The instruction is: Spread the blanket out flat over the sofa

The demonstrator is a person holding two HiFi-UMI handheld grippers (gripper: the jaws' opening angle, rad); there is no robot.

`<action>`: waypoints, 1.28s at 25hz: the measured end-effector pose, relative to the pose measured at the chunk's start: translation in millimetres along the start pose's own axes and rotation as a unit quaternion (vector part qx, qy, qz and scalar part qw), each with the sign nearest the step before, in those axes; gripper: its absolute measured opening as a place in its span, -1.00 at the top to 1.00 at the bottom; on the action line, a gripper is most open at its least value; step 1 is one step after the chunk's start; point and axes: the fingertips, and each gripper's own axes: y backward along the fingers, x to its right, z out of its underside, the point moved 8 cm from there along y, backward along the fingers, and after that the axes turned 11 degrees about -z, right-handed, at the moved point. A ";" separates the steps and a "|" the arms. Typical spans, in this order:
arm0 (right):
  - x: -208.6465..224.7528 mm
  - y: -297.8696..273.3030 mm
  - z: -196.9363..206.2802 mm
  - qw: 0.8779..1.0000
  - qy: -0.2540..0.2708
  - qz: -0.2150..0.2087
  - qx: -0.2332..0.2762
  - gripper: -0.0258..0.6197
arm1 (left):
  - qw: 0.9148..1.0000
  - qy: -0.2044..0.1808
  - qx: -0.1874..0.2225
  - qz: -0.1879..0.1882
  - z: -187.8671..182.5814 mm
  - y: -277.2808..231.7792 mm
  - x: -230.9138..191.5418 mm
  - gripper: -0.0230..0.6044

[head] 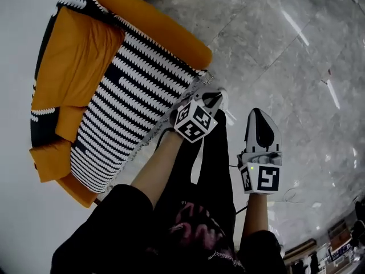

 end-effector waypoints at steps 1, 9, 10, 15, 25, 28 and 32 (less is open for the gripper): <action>-6.0 -4.3 -18.5 1.000 0.016 -0.012 0.009 0.85 | 1.000 0.007 0.019 -0.017 -11.9 18.1 -7.5 0.88; -118.7 -32.5 -124.6 0.984 0.114 -0.126 0.046 0.85 | 0.972 0.099 0.123 -0.173 -19.7 189.2 -75.0 0.89; -137.1 -36.9 -131.3 0.981 0.123 -0.142 0.046 0.85 | 0.967 0.108 0.128 -0.194 -10.9 211.4 -83.3 0.89; -225.5 -61.7 -155.2 0.962 0.168 -0.211 0.044 0.85 | 0.926 0.170 0.152 -0.301 44.3 317.0 -116.8 0.89; -392.3 -89.4 -190.0 0.886 0.260 -0.379 0.056 0.86 | 0.784 0.293 0.193 -0.512 146.1 507.9 -105.8 0.89; -409.6 -87.5 -200.6 0.865 0.271 -0.416 0.064 0.86 | 0.746 0.308 0.190 -0.560 152.4 536.8 -86.6 0.89; -406.9 -85.9 -219.8 0.843 0.282 -0.451 0.078 0.86 | 0.686 0.344 0.203 -0.609 140.6 558.4 -64.4 0.89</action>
